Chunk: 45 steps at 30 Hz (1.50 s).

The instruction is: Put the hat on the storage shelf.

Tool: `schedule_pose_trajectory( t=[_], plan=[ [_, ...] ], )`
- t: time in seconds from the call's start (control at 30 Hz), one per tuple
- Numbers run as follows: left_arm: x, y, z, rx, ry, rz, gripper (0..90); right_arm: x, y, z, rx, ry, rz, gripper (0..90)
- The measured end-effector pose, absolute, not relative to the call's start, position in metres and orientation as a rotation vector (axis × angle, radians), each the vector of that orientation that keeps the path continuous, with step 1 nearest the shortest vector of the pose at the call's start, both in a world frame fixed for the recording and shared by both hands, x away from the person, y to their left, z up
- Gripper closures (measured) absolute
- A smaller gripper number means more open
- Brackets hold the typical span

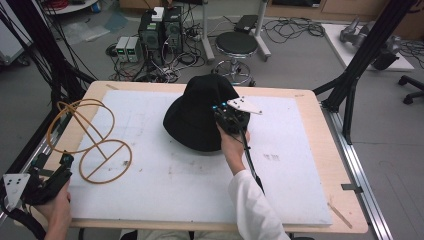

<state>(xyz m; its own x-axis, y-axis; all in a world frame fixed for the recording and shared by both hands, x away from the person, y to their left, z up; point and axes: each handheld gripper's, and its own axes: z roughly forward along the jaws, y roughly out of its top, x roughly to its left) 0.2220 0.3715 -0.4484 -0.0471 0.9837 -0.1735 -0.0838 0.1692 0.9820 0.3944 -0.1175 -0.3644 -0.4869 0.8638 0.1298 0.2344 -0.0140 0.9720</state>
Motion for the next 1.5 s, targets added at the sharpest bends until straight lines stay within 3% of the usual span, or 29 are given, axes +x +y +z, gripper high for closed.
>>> schedule_pose_trajectory(
  t=[0.57,1.5],
  plan=[
    [0.223,0.37,-0.448,0.999,1.268,1.155,26.8,0.353,-0.125,-0.315,0.935,1.515,1.806,85.9],
    [0.223,0.371,-0.448,1.0,1.265,1.159,26.8,0.322,-0.068,-0.268,0.706,1.473,2.025,86.0]
  ],
)
